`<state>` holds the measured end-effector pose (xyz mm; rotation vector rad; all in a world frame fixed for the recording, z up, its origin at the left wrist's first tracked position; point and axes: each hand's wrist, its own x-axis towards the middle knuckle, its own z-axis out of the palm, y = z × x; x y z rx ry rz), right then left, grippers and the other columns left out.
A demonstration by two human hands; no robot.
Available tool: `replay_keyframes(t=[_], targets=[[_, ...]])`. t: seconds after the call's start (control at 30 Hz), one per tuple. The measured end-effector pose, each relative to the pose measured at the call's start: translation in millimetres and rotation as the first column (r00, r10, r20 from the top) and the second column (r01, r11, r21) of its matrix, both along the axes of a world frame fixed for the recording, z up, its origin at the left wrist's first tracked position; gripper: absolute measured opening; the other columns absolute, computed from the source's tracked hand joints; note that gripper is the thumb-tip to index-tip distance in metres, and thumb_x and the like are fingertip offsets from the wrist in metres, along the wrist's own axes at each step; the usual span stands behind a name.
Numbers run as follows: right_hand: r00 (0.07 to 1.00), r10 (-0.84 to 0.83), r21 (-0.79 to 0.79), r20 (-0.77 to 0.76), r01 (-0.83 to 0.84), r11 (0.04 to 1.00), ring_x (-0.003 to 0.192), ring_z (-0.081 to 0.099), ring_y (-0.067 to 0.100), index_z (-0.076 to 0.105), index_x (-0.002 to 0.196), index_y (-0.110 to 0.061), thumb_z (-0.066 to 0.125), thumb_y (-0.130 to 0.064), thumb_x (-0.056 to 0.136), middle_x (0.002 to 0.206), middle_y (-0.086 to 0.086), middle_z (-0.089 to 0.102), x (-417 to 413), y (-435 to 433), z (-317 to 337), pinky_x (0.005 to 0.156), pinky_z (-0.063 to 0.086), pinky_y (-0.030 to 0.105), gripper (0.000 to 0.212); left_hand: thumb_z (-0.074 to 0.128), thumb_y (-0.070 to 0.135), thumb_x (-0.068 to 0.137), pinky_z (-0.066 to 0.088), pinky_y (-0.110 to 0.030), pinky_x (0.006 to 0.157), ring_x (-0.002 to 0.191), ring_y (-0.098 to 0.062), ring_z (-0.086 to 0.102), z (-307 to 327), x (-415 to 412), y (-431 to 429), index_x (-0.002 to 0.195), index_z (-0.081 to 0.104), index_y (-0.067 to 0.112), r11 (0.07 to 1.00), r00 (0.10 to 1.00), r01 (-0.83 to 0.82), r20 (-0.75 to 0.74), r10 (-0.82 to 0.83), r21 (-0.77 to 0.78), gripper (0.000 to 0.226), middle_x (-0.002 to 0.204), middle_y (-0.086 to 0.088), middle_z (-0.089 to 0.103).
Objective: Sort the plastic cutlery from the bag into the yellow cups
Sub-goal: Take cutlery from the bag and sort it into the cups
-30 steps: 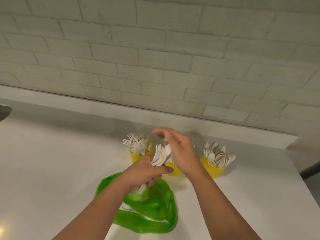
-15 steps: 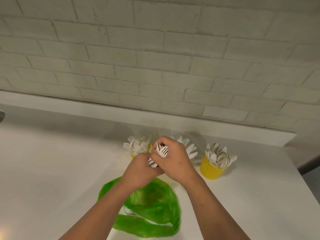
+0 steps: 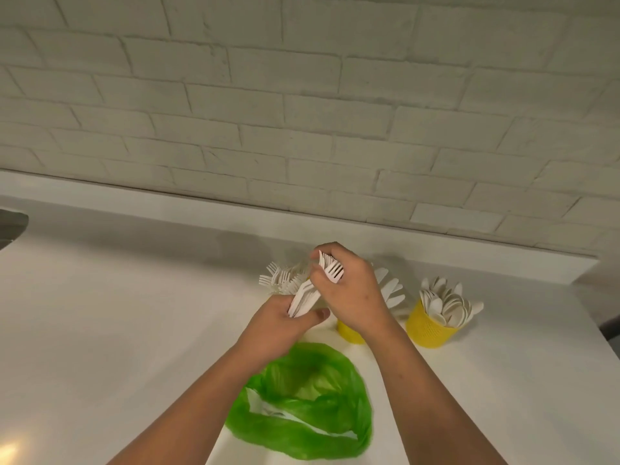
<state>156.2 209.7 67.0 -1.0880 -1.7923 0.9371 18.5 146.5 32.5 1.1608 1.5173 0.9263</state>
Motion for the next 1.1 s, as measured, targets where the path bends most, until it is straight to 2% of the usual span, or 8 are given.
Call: replay_keyframes(t=[0.1, 0.23, 0.37, 0.47, 0.57, 0.7, 0.87, 1.1], targets=[[0.999, 0.038, -0.061, 0.021, -0.036, 0.997, 0.073, 0.064, 0.004, 0.066, 0.117, -0.028, 0.071, -0.025, 0.091, 0.084, -0.013, 0.067, -4.7, -0.2, -1.2, 0.069, 0.048, 0.019, 0.026, 0.074, 0.038, 0.087, 0.029, -0.025, 0.044, 0.042, -0.014, 0.036, -3.9, -3.7, -0.2, 0.067, 0.058, 0.02, 1.0, 1.0, -0.027, 0.005, 0.027, -0.012, 0.031, 0.053, 0.0, 0.045], [0.971, -0.033, -0.337, -0.235, -0.05, 0.94, 0.061, 0.061, 0.015, 0.053, 0.134, -0.034, 0.081, -0.051, 0.073, 0.097, -0.002, 0.068, -9.1, -2.7, -7.7, 0.055, 0.049, 0.031, 0.069, 0.068, 0.031, 0.093, 0.03, -0.027, 0.047, 0.042, -0.01, 0.036, -1.4, -12.9, 6.0, 0.058, 0.06, 0.029, 0.998, 0.998, -0.032, -0.053, 0.035, 0.048, 0.036, 0.049, 0.009, 0.047], [0.964, 0.052, -0.468, -0.259, -0.173, 0.867, 0.055, 0.05, 0.021, 0.076, 0.093, -0.022, 0.078, -0.027, 0.085, 0.072, 0.013, 0.067, -11.5, -9.5, -8.0, 0.047, 0.04, 0.029, 0.009, 0.066, 0.02, 0.09, 0.037, -0.025, 0.053, 0.05, -0.008, 0.043, 8.8, -21.4, 10.9, 0.074, 0.077, 0.029, 0.979, 0.97, 0.157, -0.205, -0.129, 0.127, 0.022, 0.064, 0.001, 0.07], [0.975, -0.042, -0.411, -0.22, -0.053, 0.91, 0.057, 0.056, 0.03, 0.076, 0.077, -0.019, 0.068, -0.005, 0.09, 0.074, 0.021, 0.073, -11.9, -3.7, -0.9, 0.052, 0.047, 0.035, 0.021, 0.074, 0.019, 0.087, 0.037, -0.017, 0.052, 0.051, -0.003, 0.048, 9.3, -25.6, 19.8, 0.069, 0.072, 0.038, 0.963, 0.957, 0.2, -0.247, -0.153, 0.179, 0.027, 0.059, 0.015, 0.064], [0.976, -0.042, -0.381, -0.215, -0.044, 0.923, 0.064, 0.069, 0.029, 0.072, 0.084, -0.008, 0.062, 0.003, 0.092, 0.075, 0.012, 0.076, -9.0, 2.3, 10.6, 0.056, 0.057, 0.033, 0.016, 0.081, 0.03, 0.081, 0.047, -0.023, 0.055, 0.057, -0.004, 0.058, 6.6, -32.6, 28.5, 0.087, 0.068, 0.032, 0.953, 0.944, 0.219, -0.294, -0.153, 0.208, 0.015, 0.072, 0.011, 0.067], [0.952, -0.175, -0.345, -0.249, 0.082, 0.935, 0.075, 0.077, 0.026, 0.072, 0.085, -0.001, 0.066, 0.0, 0.093, 0.077, 0.01, 0.078, 9.2, 18.4, 25.2, 0.063, 0.063, 0.031, 0.01, 0.088, 0.04, 0.074, 0.053, -0.028, 0.062, 0.063, -0.005, 0.061, -4.3, -50.4, 32.7, 0.115, 0.061, 0.037, 0.968, 0.967, 0.106, -0.252, -0.046, 0.228, 0.048, 0.086, 0.01, 0.07], [0.962, -0.268, -0.216, -0.06, 0.249, 0.944, 0.07, 0.078, 0.023, 0.073, 0.084, -0.009, 0.066, -0.008, 0.091, 0.078, 0.008, 0.077, 14.0, 37.0, 17.1, 0.072, 0.064, 0.043, 0.01, 0.081, 0.056, 0.074, 0.048, -0.024, 0.071, 0.088, -0.005, 0.053, -29.9, -58.3, 31.6, 0.134, 0.051, 0.049, 0.942, 0.784, 0.154, -0.617, 0.067, 0.298, 0.068, 0.103, 0.009, 0.047], [0.942, -0.3, -0.108, 0.153, 0.317, 0.942, 0.052, 0.07, 0.004, 0.063, 0.075, -0.007, 0.062, -0.014, 0.087, 0.061, 0.003, 0.072, -18.2, 41.6, -18.9, 0.054, 0.053, 0.025, 0.014, 0.075, 0.053, 0.083, 0.054, -0.033, 0.08, 0.094, -0.016, 0.043, -44.9, -50.5, 32.0, 0.129, 0.065, 0.044, 0.912, 0.712, 0.121, -0.674, 0.195, 0.392, 0.048, 0.101, 0.003, 0.036]])
